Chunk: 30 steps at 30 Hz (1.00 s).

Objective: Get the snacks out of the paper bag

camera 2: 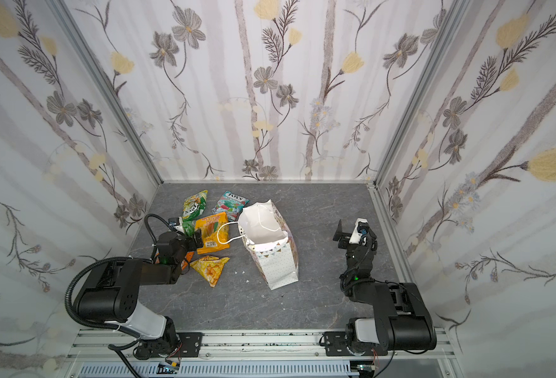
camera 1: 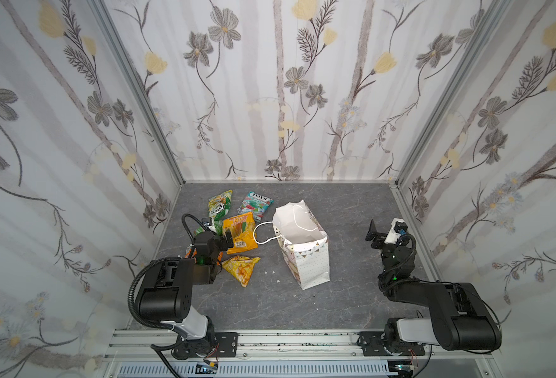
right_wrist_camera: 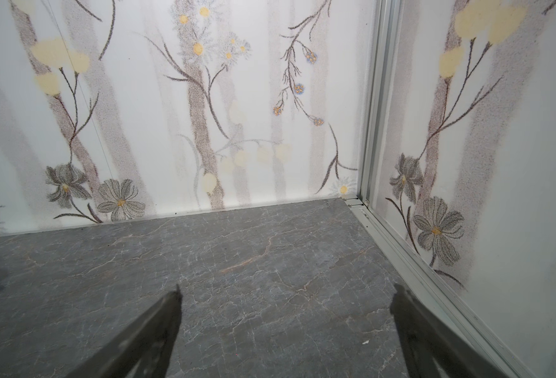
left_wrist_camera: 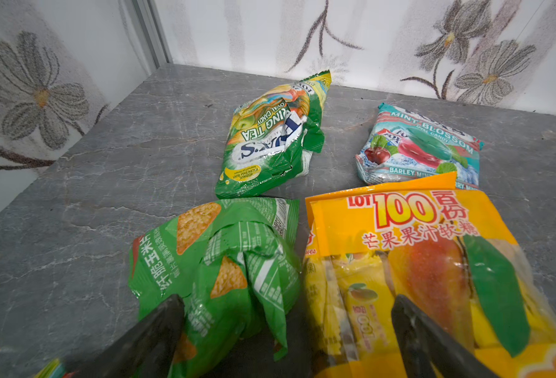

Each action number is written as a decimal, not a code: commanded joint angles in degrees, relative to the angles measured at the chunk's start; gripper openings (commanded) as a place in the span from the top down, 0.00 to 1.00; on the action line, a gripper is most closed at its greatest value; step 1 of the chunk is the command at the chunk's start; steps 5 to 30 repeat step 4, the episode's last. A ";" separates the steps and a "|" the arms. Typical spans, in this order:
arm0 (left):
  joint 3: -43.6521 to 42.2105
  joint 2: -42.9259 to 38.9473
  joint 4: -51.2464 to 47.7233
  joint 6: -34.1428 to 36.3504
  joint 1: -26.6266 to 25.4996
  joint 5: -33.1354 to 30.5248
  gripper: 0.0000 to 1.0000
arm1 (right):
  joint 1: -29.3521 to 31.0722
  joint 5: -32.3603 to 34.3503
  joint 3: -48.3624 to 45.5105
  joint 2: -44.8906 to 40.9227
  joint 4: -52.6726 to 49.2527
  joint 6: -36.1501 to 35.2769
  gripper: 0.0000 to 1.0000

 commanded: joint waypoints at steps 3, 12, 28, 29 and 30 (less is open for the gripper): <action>0.22 0.10 2.14 0.38 -0.01 0.29 0.00 | 0.04 0.50 -0.49 -0.38 1.89 -0.98 0.00; 0.21 0.08 2.15 0.35 0.03 0.29 0.00 | 0.05 1.06 -0.79 -0.39 2.38 -0.83 0.00; 0.21 0.08 2.15 0.35 0.03 0.29 0.00 | 0.05 1.06 -0.79 -0.39 2.38 -0.83 0.00; 0.21 0.08 2.15 0.35 0.03 0.29 0.00 | 0.05 1.06 -0.79 -0.39 2.38 -0.83 0.00; 0.21 0.08 2.15 0.35 0.03 0.29 0.00 | 0.05 1.06 -0.79 -0.39 2.38 -0.83 0.00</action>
